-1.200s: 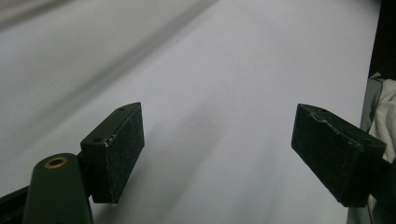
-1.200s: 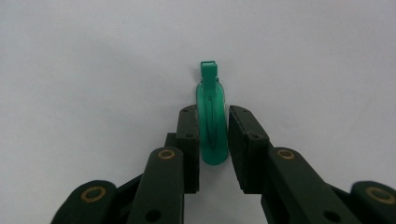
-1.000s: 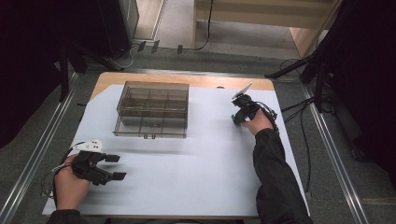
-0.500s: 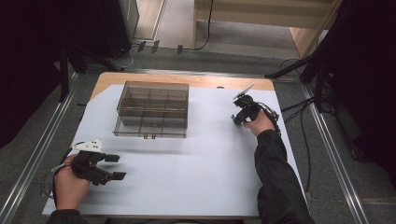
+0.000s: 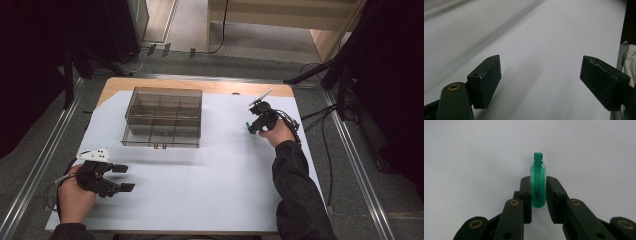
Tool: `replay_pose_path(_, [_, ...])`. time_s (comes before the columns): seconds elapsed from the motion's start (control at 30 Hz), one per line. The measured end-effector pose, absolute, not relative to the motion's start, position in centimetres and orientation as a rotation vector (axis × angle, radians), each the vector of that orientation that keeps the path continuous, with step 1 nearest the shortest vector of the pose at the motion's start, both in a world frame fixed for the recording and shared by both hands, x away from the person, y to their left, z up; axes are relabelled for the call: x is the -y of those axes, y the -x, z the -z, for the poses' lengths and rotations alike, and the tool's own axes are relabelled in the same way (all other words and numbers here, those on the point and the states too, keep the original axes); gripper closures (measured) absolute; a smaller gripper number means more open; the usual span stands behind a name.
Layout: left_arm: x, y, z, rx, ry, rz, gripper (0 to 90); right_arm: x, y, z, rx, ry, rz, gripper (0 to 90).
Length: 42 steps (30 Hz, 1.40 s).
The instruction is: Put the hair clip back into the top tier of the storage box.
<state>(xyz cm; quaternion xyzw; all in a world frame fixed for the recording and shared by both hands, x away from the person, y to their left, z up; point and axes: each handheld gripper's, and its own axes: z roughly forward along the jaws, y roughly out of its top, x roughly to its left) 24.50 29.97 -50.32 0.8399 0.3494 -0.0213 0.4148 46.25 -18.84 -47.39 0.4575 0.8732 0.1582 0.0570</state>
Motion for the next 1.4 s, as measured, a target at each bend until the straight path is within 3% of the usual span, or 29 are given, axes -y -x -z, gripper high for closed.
replay_pose_path(1.4, [-29.2,-25.6,50.2,-0.839,-2.12,0.074,18.1,16.1,-42.2,44.6,-2.715,-1.215,-0.809,77.4])
